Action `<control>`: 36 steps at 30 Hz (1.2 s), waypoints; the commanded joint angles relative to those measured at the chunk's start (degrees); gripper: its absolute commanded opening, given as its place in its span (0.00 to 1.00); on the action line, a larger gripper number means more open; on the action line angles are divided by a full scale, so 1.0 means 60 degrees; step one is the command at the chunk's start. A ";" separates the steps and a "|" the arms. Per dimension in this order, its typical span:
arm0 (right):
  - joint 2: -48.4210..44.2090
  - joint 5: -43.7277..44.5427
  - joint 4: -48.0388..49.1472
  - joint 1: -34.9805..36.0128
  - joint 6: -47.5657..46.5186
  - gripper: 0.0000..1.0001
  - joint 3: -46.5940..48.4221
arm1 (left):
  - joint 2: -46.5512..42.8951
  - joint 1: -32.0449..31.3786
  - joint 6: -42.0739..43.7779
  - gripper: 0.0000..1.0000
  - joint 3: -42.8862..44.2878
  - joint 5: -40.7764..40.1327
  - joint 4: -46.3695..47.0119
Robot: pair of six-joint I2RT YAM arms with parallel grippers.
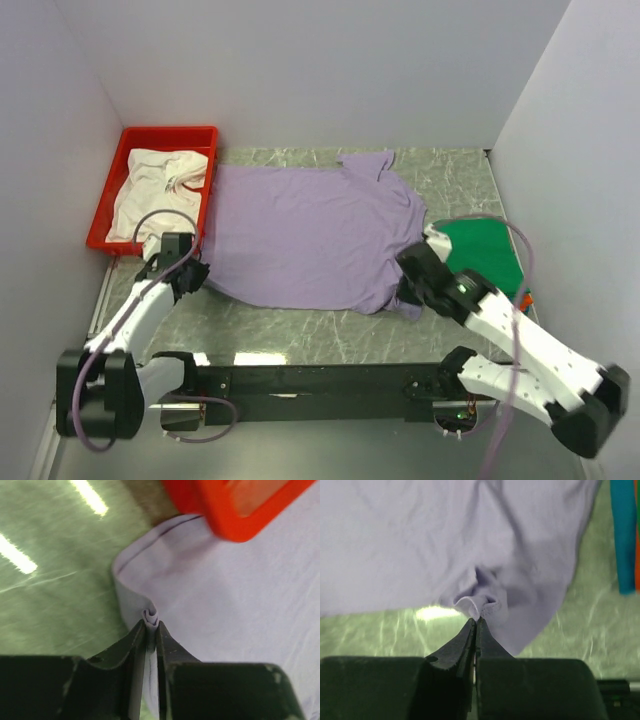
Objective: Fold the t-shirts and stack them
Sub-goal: Fold the tshirt
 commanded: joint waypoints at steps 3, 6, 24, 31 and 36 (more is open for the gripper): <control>0.2134 -0.0932 0.2205 -0.1538 -0.2081 0.00 0.1163 | 0.1491 -0.0439 -0.0272 0.19 0.1444 -0.0608 0.0369; 0.3159 -0.1079 0.2441 -0.2242 -0.2652 0.00 0.2010 | 0.2282 -0.0483 -0.0287 0.20 0.2073 -0.0741 0.0179; 0.6853 -0.0582 0.2323 -0.3562 -0.3825 0.00 0.5472 | 0.4849 -0.0469 -0.0375 0.21 0.4405 -0.1561 -0.0832; 0.6795 -0.0830 0.2719 -0.3987 -0.3972 0.00 0.5589 | 0.5040 -0.0046 -0.0404 0.22 0.4435 -0.1474 -0.0775; 0.6883 -0.1006 0.2763 -0.4016 -0.4074 0.00 0.5780 | 0.4996 0.0264 -0.0170 0.22 0.4435 -0.1181 -0.0540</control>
